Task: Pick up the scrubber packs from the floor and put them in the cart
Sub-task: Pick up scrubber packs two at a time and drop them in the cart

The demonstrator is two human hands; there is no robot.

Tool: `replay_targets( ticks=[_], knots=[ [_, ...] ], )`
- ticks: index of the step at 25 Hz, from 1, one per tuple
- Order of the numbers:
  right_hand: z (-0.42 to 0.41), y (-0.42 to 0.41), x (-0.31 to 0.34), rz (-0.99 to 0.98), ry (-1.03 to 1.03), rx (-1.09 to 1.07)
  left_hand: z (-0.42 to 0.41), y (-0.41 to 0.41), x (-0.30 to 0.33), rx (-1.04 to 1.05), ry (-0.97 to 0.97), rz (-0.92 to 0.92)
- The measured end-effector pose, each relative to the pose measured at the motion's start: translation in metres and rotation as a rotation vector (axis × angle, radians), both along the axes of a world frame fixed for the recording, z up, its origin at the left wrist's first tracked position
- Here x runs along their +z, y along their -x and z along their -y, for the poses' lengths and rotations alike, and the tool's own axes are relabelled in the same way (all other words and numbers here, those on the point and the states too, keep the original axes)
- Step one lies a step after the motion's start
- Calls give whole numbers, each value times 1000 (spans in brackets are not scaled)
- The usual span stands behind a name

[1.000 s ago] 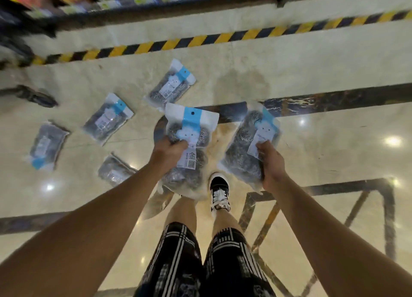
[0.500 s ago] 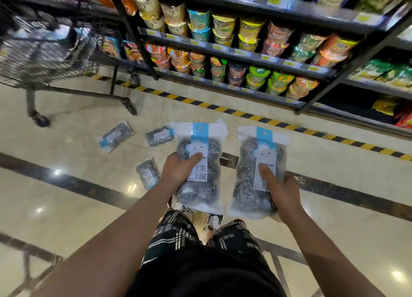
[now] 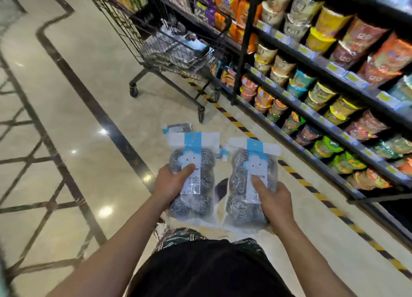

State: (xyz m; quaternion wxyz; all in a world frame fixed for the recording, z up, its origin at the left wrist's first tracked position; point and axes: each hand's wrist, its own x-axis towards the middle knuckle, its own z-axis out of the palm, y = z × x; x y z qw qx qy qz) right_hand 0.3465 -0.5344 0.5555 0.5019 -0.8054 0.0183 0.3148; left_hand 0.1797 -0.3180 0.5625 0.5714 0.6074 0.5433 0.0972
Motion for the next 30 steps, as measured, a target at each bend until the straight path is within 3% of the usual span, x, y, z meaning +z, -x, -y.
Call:
replay_targets(
  ticks=[5,20,30],
  knots=[
    [-76,24,9,4,-10,180,-50,59,5,190,-10,56],
    [-348,157,21,50,-21,446,-262,220,1,394,-26,116],
    [-481,134,10,-12,-48,354,-403,188,-2,383,6,130]
  ],
)
